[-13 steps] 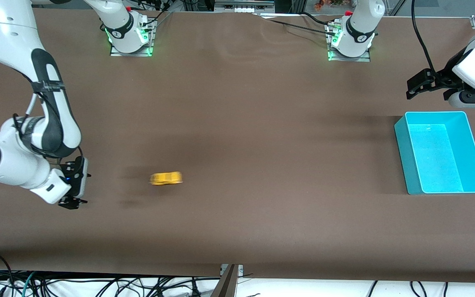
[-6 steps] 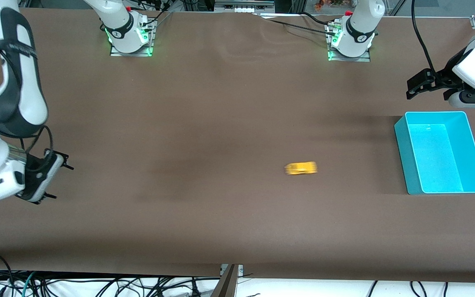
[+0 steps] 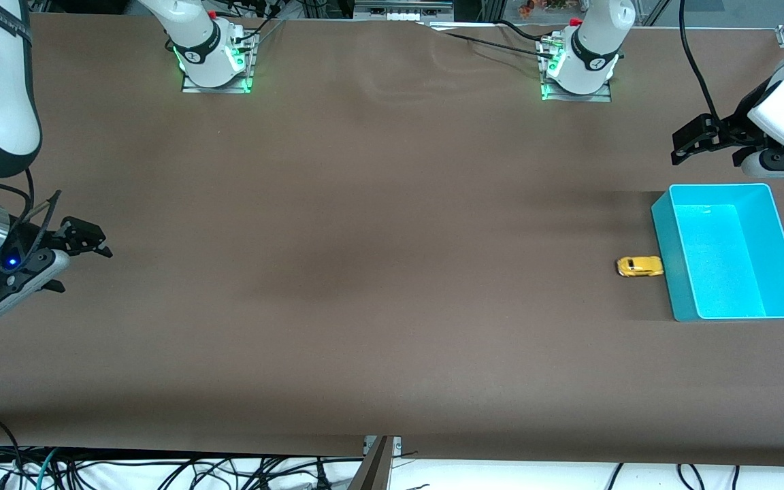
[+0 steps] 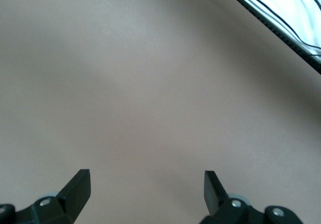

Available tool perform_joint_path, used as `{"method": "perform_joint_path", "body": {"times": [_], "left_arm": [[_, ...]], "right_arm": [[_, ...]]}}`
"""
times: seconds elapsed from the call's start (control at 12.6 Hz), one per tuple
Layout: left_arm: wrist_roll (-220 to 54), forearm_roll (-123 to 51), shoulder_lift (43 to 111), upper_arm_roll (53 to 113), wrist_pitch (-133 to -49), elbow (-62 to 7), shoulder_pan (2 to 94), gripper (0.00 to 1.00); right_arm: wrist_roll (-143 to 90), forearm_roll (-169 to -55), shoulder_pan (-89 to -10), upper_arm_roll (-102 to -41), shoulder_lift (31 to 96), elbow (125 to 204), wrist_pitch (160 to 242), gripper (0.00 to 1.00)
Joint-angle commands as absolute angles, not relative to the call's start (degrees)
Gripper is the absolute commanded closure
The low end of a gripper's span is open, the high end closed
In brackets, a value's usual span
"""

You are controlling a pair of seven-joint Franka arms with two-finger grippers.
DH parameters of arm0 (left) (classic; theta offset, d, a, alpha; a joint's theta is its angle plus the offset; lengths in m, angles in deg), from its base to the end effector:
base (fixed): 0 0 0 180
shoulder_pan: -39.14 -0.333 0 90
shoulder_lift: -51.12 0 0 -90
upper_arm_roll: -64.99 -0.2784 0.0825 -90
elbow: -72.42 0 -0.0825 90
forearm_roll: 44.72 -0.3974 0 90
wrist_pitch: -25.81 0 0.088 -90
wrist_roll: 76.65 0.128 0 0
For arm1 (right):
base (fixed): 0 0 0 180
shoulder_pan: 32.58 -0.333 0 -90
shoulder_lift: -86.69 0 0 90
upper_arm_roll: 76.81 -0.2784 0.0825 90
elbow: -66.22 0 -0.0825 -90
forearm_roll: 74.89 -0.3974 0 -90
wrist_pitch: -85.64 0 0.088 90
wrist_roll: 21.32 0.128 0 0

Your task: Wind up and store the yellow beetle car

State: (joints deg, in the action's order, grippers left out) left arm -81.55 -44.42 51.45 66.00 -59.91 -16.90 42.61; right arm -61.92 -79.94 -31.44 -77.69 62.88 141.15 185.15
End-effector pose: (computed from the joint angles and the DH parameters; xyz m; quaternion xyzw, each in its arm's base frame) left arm 0.5582 -0.0444 0.5621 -0.9994 -0.0036 0.0344 0.0001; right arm 0.6830 0.0051 0.4493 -0.9402 -0.3372 -0.0226 0.0413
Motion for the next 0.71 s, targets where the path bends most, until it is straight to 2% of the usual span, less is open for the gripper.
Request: {"method": "perform_joint_path", "body": {"times": [0.0, 0.63], "left_arm": [[-81.13, -44.46, 52.0, 66.22, -59.89, -15.56, 42.39, 0.0], [-81.04, -44.28, 52.26, 65.6, -59.89, -15.56, 41.34, 0.0]], "right_arm": [[-60.35, -79.11, -30.82, -77.78, 63.22, 132.87, 180.57, 0.0], [-60.26, -78.14, -30.56, -76.73, 63.22, 131.17, 180.57, 0.0]]}}
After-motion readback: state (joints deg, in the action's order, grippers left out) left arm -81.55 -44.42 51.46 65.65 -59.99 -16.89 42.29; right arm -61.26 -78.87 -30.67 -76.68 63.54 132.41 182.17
